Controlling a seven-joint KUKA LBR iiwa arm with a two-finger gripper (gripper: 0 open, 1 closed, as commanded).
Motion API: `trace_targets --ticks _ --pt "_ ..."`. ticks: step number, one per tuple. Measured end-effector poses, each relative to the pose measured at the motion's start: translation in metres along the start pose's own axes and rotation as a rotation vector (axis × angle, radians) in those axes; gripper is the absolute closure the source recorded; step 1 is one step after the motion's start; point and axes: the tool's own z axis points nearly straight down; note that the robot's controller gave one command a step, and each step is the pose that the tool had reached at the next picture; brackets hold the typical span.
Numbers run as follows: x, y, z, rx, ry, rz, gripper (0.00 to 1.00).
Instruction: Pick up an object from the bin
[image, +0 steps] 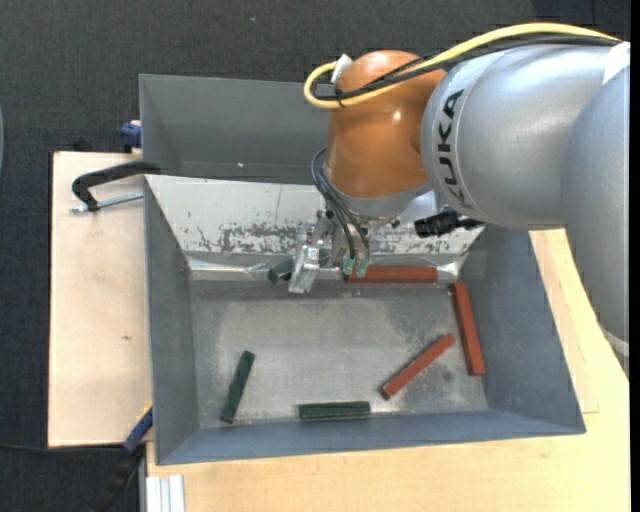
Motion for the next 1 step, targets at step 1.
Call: trace_targets --ticks 1 --pt "-0.0085 -0.0027 -0.0573 0.001 0.0 -0.288 1.0"
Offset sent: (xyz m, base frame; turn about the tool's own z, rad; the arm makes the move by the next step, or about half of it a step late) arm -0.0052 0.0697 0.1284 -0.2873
